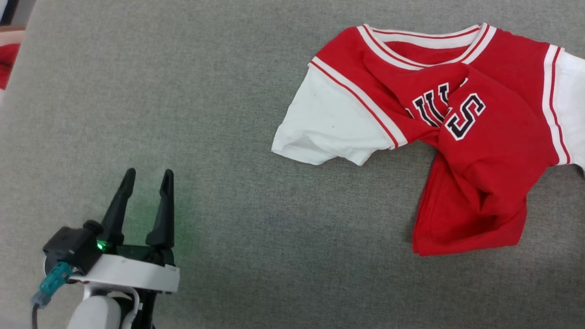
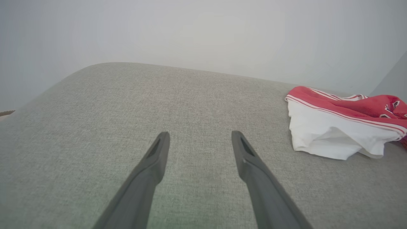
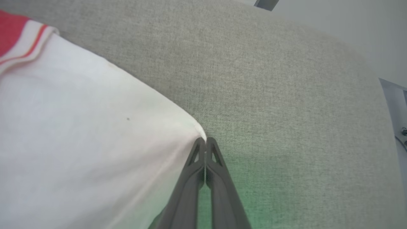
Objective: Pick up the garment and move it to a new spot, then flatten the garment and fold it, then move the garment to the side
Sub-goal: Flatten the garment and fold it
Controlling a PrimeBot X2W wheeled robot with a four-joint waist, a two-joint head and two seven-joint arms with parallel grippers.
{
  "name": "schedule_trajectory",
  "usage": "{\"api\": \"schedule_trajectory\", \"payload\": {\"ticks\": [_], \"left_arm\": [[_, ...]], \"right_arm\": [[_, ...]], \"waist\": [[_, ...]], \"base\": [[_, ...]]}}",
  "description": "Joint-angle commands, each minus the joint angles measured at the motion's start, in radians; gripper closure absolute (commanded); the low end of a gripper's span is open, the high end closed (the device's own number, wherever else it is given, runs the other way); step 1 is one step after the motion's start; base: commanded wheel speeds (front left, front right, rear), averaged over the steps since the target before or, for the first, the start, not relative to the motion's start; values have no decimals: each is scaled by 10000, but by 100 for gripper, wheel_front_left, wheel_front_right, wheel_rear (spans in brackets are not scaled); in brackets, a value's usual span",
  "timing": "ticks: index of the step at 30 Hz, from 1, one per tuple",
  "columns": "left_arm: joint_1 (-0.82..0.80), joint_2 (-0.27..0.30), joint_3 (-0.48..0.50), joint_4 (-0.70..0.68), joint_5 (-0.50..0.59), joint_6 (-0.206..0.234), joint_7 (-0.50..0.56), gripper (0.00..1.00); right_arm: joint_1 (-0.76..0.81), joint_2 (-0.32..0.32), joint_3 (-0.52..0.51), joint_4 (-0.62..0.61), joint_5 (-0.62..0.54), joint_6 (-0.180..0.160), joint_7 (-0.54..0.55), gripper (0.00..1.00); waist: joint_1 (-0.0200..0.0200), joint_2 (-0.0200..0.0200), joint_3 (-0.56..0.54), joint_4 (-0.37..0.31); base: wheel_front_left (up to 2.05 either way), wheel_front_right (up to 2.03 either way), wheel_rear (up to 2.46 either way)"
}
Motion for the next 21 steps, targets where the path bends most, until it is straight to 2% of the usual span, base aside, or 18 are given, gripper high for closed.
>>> {"api": "schedule_trajectory", "payload": {"ticks": [1, 3, 5, 6, 10, 15, 21], "left_arm": [[-111, 66, 7, 42, -45, -30, 4, 0], [-123, 123, -32, 111, -92, -30, 4, 0], [-206, 285, -145, 177, -137, -30, 4, 0], [-261, 431, -221, 200, -101, -30, 4, 0], [-600, 1058, -518, 257, -123, -28, 4, 0], [-1332, 2272, -1189, 478, -395, -28, 123, 0], [-2554, 3724, -2201, 498, -1095, -18, 1350, 0]], "right_arm": [[-3, 193, -70, 116, -97, -6, -80, 100], [-77, 370, -94, 250, -138, -5, -251, 100], [-115, 541, -121, 313, -168, -5, -567, 51], [-96, 571, -126, 327, -141, -5, -770, 0], [259, 778, -221, 111, 147, -6, -1877, 0], [1123, 1133, -201, -638, 674, -6, -3232, 0], [2604, 1782, 337, -2318, 1309, -6, -4413, 0]], "waist": [[0, 0, 17, -26], [0, 0, -33, -89], [0, 0, -167, -165], [0, 0, -254, -202], [0, 0, -721, -398], [0, 0, -1349, -862], [0, 0, -1865, -1707]], "base": [[0, 0, 0], [0, 0, 0], [0, 0, 0], [0, 0, 0], [0, 0, 0], [0, 0, 0], [0, 0, 0]]}}
